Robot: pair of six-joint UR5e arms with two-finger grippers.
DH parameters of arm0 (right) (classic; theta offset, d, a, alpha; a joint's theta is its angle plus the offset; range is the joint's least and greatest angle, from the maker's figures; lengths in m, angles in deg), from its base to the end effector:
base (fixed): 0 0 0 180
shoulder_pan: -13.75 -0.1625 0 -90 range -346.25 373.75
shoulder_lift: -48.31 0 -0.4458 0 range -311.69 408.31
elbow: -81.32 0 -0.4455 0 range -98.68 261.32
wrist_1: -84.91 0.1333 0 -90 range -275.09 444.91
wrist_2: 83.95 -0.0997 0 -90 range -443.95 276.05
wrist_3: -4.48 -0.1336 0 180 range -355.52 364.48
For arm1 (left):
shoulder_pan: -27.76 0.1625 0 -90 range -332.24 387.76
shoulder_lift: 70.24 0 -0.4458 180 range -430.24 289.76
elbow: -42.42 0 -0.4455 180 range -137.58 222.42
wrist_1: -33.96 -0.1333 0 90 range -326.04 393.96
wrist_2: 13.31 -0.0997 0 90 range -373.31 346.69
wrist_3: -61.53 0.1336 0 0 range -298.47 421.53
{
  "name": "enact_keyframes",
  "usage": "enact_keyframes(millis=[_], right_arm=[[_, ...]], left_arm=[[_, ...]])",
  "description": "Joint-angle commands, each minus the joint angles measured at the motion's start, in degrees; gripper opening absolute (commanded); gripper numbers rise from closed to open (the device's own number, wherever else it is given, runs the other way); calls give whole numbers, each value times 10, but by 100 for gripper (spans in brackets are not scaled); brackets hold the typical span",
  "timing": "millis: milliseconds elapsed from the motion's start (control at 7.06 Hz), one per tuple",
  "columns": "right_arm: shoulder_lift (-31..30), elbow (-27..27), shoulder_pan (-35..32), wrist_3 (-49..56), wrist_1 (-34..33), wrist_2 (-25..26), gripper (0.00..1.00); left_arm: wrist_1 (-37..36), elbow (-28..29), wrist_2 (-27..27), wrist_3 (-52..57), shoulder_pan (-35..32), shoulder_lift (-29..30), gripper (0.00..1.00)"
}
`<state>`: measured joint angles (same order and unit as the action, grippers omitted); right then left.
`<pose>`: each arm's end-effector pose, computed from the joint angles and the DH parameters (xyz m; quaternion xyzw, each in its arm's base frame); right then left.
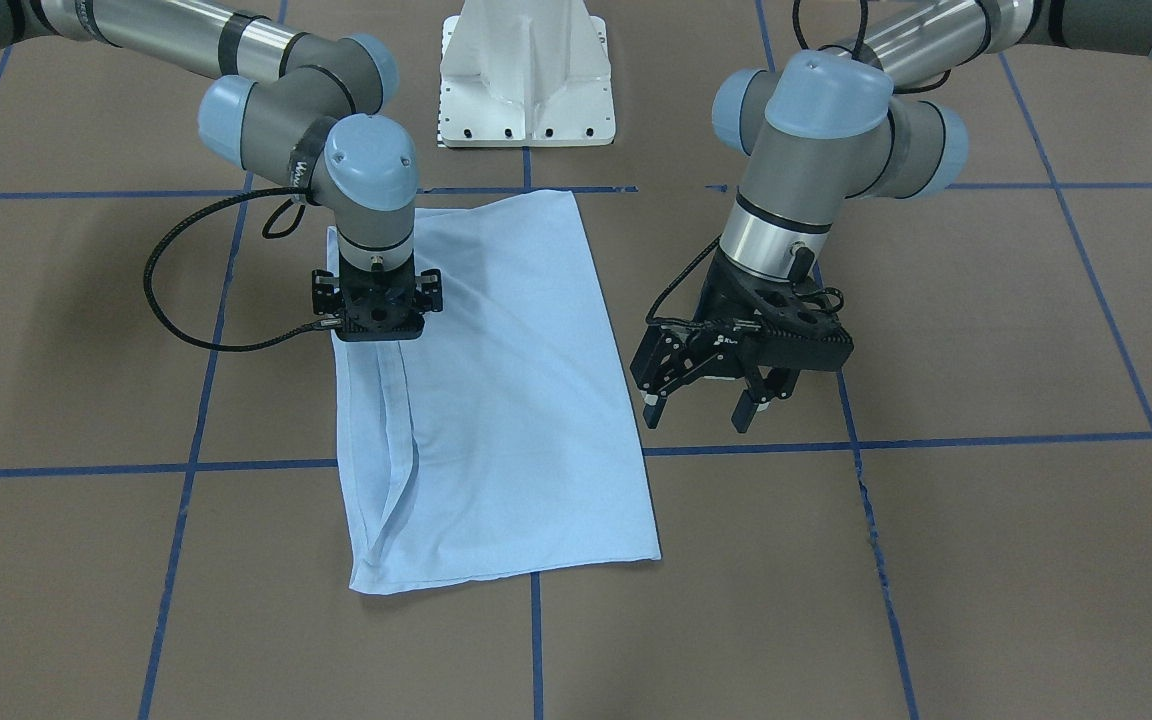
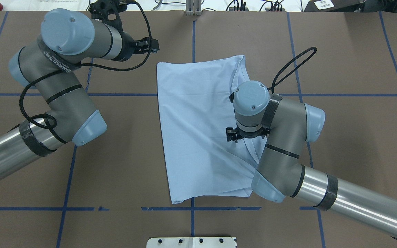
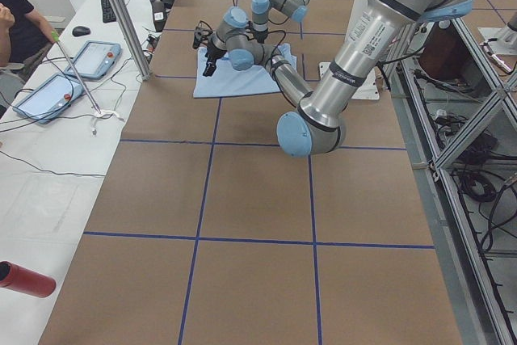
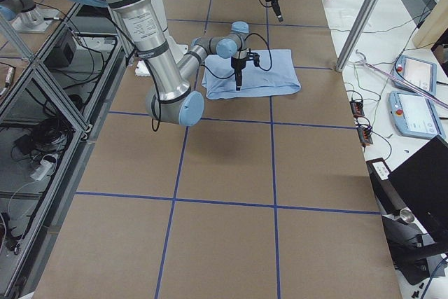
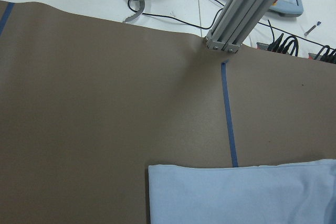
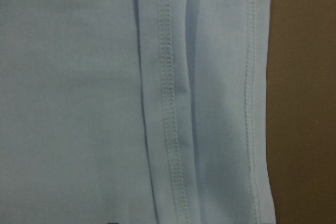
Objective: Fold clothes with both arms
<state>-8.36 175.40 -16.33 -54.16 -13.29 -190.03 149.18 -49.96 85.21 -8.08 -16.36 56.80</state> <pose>-0.5994 -0.4585 0.3277 0.0112 -0.2838 -0.0460 0.9577 0.4772 -0.6209 0.2019 0.2315 0.4844 -0.1344 0.8329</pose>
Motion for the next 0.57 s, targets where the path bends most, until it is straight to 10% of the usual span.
enact_keyframes(millis=[0,425], right_arm=[[-2,1,-1,18,-33,-2,93],[0,22,-1,38,-83,-7,93]], left_arm=[[0,0,1,-1,0,1,100],[5,1,1,-1,0,0,100]])
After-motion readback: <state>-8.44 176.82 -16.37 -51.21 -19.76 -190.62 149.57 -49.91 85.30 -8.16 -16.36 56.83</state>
